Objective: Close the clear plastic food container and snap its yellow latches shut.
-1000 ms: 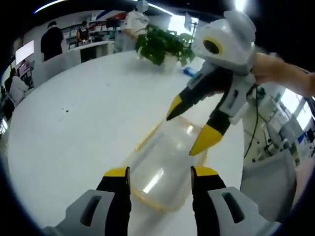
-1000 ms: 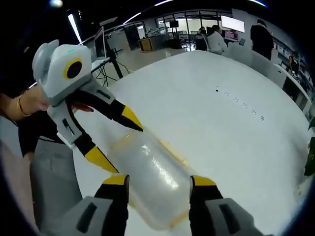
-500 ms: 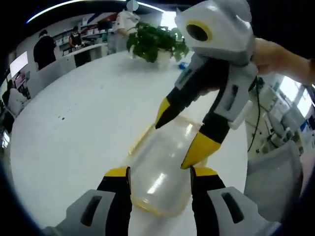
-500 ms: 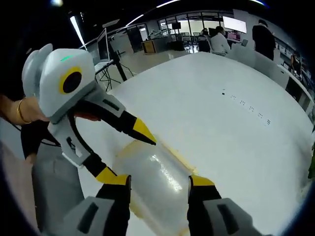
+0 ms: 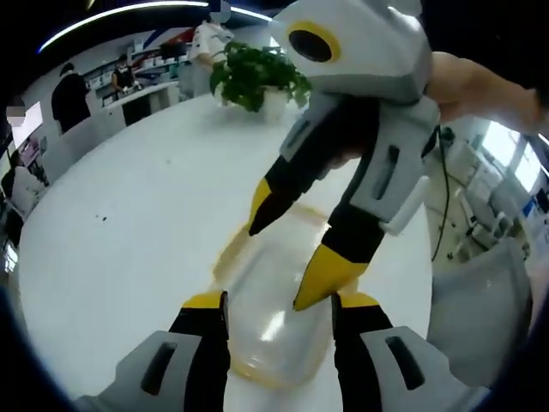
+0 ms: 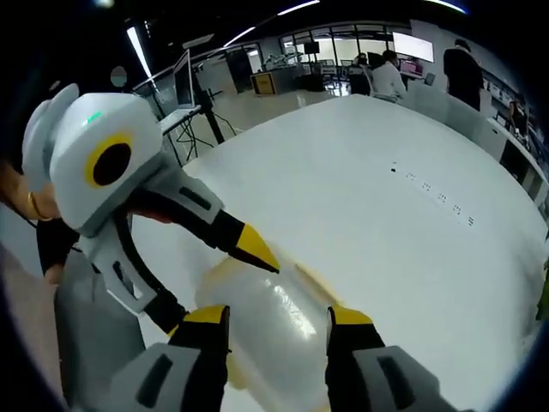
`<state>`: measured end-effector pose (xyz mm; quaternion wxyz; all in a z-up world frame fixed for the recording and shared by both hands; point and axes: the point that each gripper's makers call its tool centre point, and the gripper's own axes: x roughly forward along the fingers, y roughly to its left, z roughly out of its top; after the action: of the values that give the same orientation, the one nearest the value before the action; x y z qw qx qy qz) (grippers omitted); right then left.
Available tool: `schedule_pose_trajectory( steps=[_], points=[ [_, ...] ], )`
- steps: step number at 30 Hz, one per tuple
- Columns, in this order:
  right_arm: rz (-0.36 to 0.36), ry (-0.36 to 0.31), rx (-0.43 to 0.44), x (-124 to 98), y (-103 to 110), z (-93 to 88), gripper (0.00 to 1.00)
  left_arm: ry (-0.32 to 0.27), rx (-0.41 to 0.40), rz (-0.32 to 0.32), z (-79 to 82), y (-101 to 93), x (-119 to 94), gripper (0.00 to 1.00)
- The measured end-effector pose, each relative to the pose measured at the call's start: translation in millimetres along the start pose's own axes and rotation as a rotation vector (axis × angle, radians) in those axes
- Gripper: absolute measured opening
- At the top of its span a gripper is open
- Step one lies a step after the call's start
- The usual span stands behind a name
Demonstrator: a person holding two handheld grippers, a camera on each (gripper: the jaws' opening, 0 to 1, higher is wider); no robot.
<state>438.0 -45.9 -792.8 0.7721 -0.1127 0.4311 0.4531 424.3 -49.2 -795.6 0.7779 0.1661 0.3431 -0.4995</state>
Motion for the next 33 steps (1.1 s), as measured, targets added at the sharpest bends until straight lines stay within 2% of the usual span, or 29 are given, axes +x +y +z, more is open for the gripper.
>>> schedule_pose_trajectory(
  steps=[20, 26, 28, 33],
  points=[
    [0.035, 0.088, -0.185, 11.8, -6.4, 1.5, 0.48, 0.009, 0.214, -0.035, -0.9, -19.8, 13.4, 0.53],
    [0.055, 0.105, -0.218, 16.2, -9.8, 4.5, 0.49, 0.027, 0.311, -0.003, -8.6, -20.0, 19.2, 0.55],
    [0.082, 0.126, -0.243, 17.8, -9.6, 1.6, 0.49, 0.031, 0.347, 0.007, -9.7, -21.0, 19.3, 0.55],
    [0.123, 0.171, -0.279, 21.9, -10.9, -3.6, 0.49, 0.045, 0.385, 0.032, -11.5, -20.9, 21.2, 0.57]
  ],
)
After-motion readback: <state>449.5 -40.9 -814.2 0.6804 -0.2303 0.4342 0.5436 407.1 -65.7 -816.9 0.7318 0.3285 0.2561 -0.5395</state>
